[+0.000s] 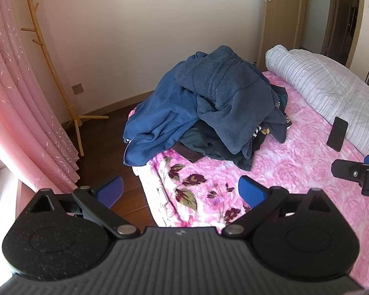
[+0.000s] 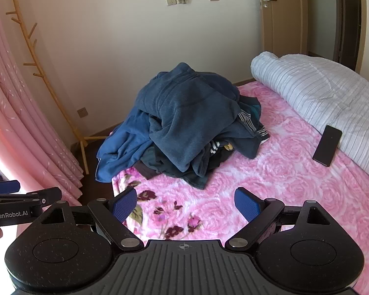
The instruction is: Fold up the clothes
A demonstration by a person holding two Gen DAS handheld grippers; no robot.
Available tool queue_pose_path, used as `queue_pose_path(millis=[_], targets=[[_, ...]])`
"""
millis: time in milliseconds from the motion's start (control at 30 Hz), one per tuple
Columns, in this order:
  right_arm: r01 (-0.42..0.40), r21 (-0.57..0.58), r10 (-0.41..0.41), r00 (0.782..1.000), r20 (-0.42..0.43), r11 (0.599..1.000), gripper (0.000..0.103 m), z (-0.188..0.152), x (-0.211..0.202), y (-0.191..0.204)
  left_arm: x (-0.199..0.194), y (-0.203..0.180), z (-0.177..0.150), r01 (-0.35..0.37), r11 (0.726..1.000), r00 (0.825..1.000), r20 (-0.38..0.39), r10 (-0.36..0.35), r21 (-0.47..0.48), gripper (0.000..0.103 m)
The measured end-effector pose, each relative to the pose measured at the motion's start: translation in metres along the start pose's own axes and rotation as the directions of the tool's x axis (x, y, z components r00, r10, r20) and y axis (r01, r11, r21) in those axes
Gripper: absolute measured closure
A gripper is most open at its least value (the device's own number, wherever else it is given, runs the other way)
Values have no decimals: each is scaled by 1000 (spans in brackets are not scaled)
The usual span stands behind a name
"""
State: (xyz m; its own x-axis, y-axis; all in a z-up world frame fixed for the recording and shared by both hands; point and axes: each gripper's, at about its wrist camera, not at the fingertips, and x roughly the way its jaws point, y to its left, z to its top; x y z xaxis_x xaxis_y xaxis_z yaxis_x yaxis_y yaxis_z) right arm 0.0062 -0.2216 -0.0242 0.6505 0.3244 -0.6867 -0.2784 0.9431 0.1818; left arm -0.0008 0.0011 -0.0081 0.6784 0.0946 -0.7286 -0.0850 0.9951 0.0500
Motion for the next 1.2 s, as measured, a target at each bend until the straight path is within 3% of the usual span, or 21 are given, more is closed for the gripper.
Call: queue_pose_path(millis=[1200], targets=[[-18,23,18,1000,2,1000,14,3,-1,-18,0,-17,0,-34,999,999,-7,35,32,4]])
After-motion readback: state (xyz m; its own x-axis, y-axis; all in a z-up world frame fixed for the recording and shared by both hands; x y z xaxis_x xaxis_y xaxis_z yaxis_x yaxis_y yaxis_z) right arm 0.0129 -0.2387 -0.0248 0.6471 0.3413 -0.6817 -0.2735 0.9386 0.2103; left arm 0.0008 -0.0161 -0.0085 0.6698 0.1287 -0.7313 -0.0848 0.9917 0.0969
